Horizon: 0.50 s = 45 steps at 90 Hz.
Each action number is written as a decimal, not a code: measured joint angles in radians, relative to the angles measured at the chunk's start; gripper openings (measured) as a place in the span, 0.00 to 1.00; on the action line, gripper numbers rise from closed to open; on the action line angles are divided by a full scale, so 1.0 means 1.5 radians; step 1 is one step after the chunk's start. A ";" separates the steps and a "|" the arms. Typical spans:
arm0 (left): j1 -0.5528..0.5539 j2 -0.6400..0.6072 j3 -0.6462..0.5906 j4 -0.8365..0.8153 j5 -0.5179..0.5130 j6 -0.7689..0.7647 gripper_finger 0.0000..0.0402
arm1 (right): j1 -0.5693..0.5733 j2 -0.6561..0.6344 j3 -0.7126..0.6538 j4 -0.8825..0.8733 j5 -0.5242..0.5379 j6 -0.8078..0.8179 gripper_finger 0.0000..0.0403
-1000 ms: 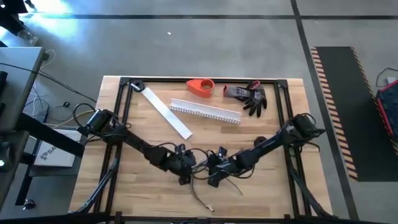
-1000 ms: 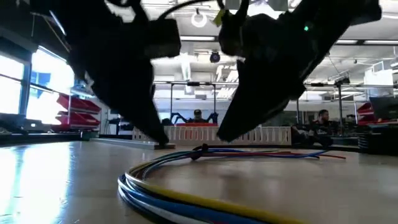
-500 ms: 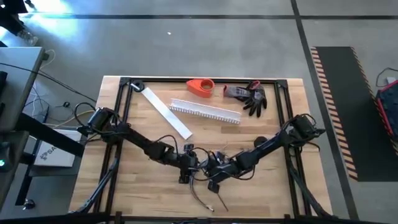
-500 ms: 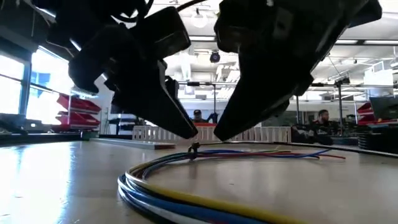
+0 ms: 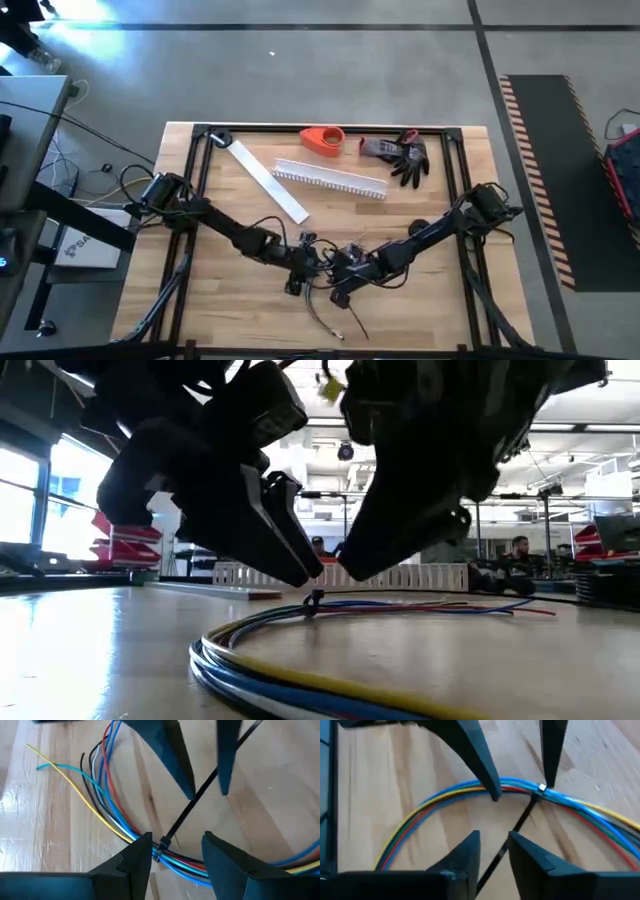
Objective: Ziptie cables
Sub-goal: Wrap the cable wires with the black zip tie
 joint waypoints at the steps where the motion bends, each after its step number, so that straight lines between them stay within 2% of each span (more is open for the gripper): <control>1: 0.000 0.000 0.000 0.000 0.000 -0.001 0.38 | 0.001 0.001 0.000 -0.001 0.004 0.000 0.26; 12: 0.000 0.000 0.000 -0.001 -0.001 -0.010 0.38 | 0.011 0.026 0.000 0.007 0.009 -0.001 0.33; 23: 0.000 0.000 0.000 -0.002 -0.002 -0.010 0.38 | 0.019 0.041 -0.001 0.001 0.053 0.033 0.32; 32: 0.000 0.000 0.000 -0.003 0.000 -0.009 0.38 | 0.029 0.042 -0.001 -0.001 0.097 0.029 0.24; 45: 0.004 0.000 0.000 0.000 -0.009 0.024 0.38 | 0.035 0.042 0.006 -0.013 0.101 -0.020 0.04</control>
